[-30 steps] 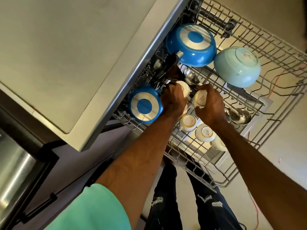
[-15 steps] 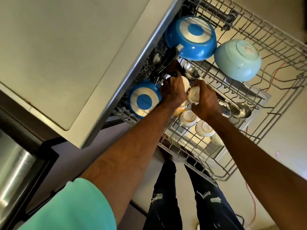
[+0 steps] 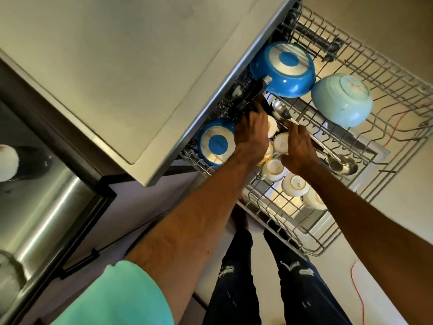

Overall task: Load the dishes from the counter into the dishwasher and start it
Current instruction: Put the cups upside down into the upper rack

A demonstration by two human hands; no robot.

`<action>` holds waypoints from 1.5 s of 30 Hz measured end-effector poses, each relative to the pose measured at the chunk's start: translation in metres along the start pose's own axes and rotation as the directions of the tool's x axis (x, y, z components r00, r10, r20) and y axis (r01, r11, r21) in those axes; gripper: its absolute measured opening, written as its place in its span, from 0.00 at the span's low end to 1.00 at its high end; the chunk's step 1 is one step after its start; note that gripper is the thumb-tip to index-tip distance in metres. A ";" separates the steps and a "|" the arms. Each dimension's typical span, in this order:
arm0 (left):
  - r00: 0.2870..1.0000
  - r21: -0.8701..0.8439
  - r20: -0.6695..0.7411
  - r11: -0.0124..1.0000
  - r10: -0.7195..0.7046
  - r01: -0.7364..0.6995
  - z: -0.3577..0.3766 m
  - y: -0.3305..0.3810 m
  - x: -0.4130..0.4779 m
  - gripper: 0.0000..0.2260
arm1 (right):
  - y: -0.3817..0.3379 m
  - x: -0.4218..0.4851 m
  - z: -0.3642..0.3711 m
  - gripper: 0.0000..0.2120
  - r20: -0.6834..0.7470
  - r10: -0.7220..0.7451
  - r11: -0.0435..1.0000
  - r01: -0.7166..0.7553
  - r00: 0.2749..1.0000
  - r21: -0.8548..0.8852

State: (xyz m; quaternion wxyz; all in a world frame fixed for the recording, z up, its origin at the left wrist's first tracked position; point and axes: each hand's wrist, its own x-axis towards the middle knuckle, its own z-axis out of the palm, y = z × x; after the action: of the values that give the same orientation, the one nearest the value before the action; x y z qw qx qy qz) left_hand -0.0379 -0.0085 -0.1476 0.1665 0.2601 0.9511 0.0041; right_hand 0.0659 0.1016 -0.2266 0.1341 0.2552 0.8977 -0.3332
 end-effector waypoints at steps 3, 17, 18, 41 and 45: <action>1.000 0.038 -0.027 0.999 0.015 -0.014 -0.014 0.000 -0.025 0.33 | -0.009 -0.024 -0.010 0.44 -0.124 -0.075 0.997 0.078 0.989 0.017; 0.939 -0.517 -0.099 0.824 -0.329 0.234 -0.224 -0.101 -0.169 0.09 | -0.250 -0.149 -0.131 0.16 -0.468 -0.377 0.800 0.535 0.800 0.271; 0.921 -0.542 -0.140 0.806 -0.365 0.237 -0.233 -0.115 -0.179 0.08 | -0.266 -0.152 -0.131 0.16 -0.456 -0.396 0.782 0.553 0.797 0.288; 0.698 -0.741 -0.015 0.477 -0.716 0.473 -0.203 -0.410 -0.306 0.19 | -0.543 -0.146 0.102 0.36 -0.097 -0.510 0.833 0.519 0.855 0.194; 0.683 -0.764 -0.066 0.477 -0.728 0.435 -0.205 -0.410 -0.302 0.17 | -0.549 -0.139 0.088 0.30 -0.045 -0.479 0.861 0.479 0.877 0.170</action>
State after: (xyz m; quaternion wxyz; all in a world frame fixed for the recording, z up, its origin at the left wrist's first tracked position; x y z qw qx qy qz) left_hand -0.0616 -0.4965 0.1019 0.0529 -0.1759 0.9173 0.3532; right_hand -0.1125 -0.3633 0.0559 0.0237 0.0355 0.8999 -0.4339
